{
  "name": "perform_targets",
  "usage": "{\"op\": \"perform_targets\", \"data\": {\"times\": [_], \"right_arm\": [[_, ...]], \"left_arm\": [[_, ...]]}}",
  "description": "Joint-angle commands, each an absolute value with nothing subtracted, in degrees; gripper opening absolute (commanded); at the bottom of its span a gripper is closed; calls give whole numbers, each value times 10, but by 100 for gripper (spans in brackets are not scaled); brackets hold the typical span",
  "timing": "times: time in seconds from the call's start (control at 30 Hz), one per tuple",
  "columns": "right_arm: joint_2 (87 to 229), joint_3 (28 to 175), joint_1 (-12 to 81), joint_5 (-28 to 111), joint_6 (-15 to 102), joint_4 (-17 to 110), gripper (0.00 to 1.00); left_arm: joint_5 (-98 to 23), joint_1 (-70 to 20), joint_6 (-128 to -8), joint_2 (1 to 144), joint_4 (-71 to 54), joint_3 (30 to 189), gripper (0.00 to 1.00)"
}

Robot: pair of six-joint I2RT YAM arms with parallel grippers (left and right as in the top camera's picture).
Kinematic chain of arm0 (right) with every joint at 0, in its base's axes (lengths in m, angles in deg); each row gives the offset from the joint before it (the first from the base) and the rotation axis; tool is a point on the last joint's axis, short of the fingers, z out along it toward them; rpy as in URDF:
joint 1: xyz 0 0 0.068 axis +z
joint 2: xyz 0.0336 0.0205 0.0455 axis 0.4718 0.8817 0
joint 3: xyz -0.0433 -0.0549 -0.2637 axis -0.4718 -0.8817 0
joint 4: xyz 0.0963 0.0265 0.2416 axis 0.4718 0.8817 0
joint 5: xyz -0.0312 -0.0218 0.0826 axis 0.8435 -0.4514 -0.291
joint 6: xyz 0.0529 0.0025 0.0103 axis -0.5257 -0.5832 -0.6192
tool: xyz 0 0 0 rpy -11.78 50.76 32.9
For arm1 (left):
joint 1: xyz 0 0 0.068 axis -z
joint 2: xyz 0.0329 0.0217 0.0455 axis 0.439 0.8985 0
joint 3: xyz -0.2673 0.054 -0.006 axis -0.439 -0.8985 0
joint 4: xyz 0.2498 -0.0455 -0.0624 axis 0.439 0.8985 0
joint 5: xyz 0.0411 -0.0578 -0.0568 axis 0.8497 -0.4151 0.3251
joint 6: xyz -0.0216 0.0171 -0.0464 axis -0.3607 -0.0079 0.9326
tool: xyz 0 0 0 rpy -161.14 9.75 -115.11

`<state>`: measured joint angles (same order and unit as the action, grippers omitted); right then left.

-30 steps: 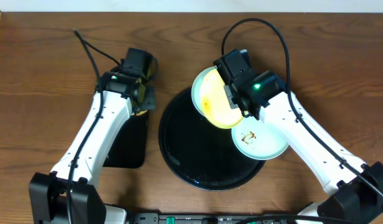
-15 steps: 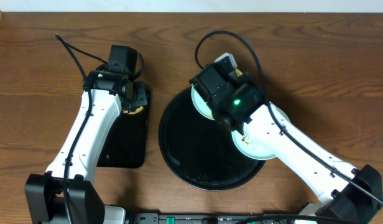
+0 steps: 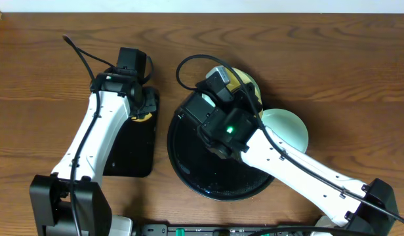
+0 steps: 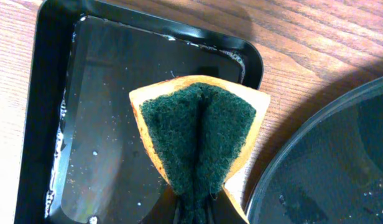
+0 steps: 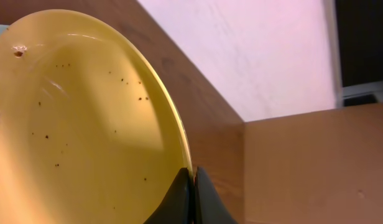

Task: Clean dirty plates on tray and stack at the side
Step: 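Grip the yellow plate rim with the right gripper and lift it off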

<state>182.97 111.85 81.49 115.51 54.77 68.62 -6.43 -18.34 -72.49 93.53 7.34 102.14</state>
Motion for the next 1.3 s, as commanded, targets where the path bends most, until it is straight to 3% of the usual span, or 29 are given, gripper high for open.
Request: {"op": "perform_targets", "data": {"times": [0.0, 0.6, 1.27], "right_arm": [[1832, 1132, 820, 1232, 552, 686, 1], [1832, 1132, 795, 1178, 526, 677, 1], [1832, 1132, 423, 994, 402, 735, 1]], "left_arm": [[-66, -186, -721, 938, 73, 1034, 7], [-66, -186, -722, 938, 73, 1034, 8], [-76, -186, -722, 938, 75, 1033, 8]]}}
